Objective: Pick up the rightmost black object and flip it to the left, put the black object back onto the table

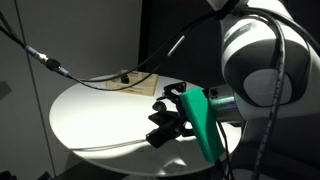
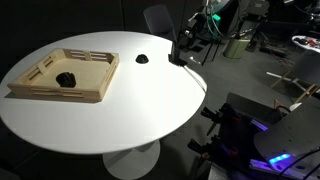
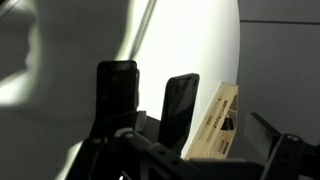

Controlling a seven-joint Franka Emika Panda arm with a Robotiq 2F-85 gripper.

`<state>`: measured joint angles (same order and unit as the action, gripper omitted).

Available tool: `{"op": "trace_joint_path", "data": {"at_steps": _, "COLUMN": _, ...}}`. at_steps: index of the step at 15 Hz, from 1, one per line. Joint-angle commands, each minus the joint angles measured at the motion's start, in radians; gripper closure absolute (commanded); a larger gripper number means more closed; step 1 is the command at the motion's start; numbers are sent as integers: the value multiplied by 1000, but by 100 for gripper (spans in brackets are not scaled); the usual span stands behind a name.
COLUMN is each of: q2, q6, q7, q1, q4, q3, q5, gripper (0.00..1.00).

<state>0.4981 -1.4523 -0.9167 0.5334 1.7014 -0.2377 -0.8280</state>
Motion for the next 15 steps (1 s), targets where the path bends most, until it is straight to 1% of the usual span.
{"op": "trace_joint_path", "data": {"at_steps": 1, "q2": 21, "q6": 50, "q7": -23, "q1": 19, "q4": -22, "q3": 5, "q5": -46, "gripper": 0}}
{"op": "trace_joint_path", "data": {"at_steps": 8, "q2": 35, "q6": 82, "q7": -14, "q1": 22, "q4": -7, "q3": -9, "q5": -52, "gripper": 0}}
{"op": "trace_joint_path", "data": {"at_steps": 9, "q2": 37, "q6": 85, "q7": -15, "q1": 25, "q4": -7, "q3": -9, "q5": -52, "gripper": 25}}
{"op": "trace_joint_path", "data": {"at_steps": 10, "q2": 38, "q6": 87, "q7": -17, "q1": 27, "q4": -7, "q3": -9, "q5": -53, "gripper": 27}}
{"op": "trace_joint_path", "data": {"at_steps": 11, "q2": 39, "q6": 90, "q7": -18, "q1": 30, "q4": -7, "q3": -9, "q5": -53, "gripper": 33}}
{"op": "trace_joint_path", "data": {"at_steps": 12, "q2": 40, "q6": 94, "q7": -19, "q1": 33, "q4": -9, "q3": -9, "q5": -53, "gripper": 44}}
{"op": "trace_joint_path", "data": {"at_steps": 13, "q2": 42, "q6": 99, "q7": -20, "q1": 37, "q4": -12, "q3": -9, "q5": -53, "gripper": 51}}
{"op": "trace_joint_path", "data": {"at_steps": 15, "q2": 42, "q6": 106, "q7": -21, "q1": 43, "q4": -13, "q3": -8, "q5": -52, "gripper": 68}}
